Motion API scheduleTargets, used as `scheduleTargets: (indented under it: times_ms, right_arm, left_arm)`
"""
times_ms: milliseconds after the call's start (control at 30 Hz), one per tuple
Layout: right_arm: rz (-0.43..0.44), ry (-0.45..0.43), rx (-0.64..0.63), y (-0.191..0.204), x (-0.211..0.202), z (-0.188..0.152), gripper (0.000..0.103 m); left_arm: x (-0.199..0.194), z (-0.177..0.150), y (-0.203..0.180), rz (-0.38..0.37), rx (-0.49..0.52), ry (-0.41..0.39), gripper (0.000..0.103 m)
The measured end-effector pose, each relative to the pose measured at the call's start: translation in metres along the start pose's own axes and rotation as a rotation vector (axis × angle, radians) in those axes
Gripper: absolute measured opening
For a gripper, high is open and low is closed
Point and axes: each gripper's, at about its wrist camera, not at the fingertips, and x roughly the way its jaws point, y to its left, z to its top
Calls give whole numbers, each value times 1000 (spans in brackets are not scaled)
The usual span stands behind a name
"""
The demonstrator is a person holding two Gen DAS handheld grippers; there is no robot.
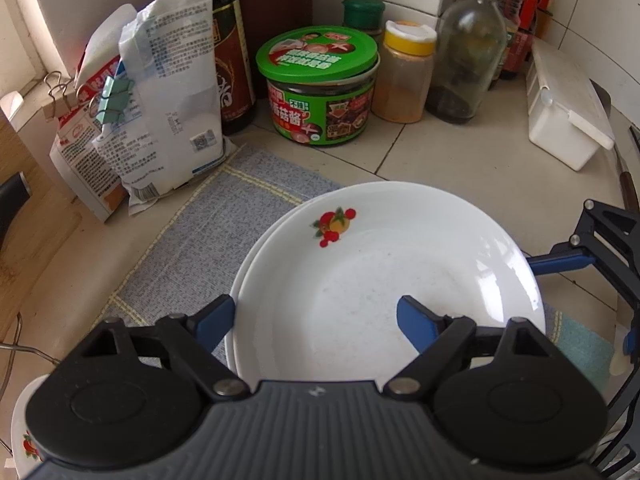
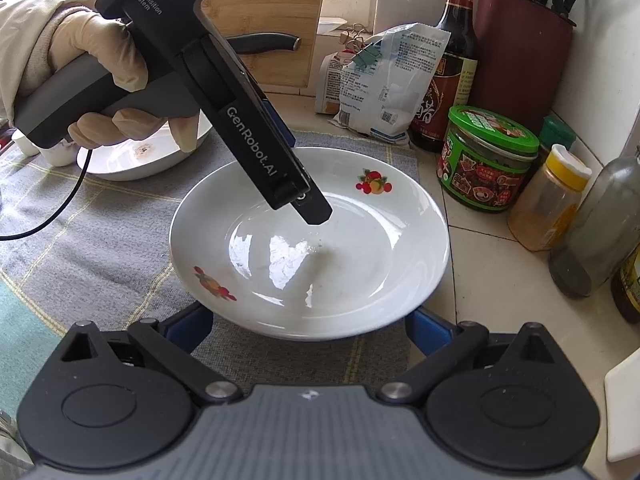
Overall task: Organize plates and bowls
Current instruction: 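Open the left gripper to release the large plate on the stack, then move the right gripper to the rim of the stained flower-print plate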
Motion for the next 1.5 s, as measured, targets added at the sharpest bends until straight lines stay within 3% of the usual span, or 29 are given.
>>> scheduleTargets:
  times_ms: [400, 600, 1000, 1233, 1500]
  right_arm:
    - [11, 17, 30, 1, 1, 1, 103]
    - [7, 0, 46, -1, -1, 2, 103]
    - [2, -41, 57, -5, -17, 0, 103]
    - [57, -78, 3, 6, -17, 15, 103]
    - [152, -70, -65, 25, -4, 39, 103]
  left_arm:
    - [-4, -2, -4, 27, -9, -8, 88]
    - [-9, -4, -10, -5, -14, -27, 90]
    - [-67, -21, -20, 45, -72, -199, 92]
    - [-118, -55, -26, 149, -161, -287, 96]
    - [-152, -122, -13, 303, -294, -284, 96]
